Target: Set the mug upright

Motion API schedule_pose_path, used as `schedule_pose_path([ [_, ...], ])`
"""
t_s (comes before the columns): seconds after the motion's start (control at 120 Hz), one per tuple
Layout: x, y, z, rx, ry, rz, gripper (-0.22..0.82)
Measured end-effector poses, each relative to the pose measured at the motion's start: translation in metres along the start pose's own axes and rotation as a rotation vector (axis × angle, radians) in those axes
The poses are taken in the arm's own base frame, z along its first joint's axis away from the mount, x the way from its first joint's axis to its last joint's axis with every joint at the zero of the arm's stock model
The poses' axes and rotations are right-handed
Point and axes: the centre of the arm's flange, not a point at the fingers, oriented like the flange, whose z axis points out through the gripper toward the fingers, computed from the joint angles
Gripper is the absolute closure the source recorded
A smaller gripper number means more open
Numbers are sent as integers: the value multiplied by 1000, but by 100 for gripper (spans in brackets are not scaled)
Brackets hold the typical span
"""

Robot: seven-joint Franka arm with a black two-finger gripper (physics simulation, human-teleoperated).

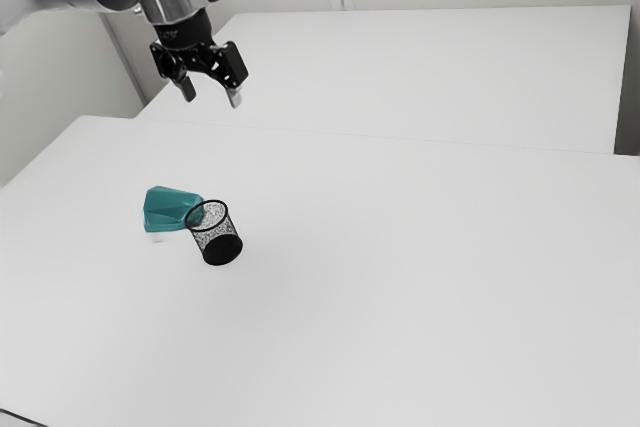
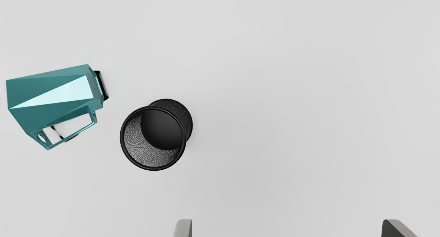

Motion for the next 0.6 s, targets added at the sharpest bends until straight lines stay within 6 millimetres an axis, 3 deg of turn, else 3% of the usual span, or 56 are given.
schedule_pose_path([
  [0.433,-2,3,-2,-2,5,6,0],
  [0.6,-2,-6,16,-43,-19,-23,0],
])
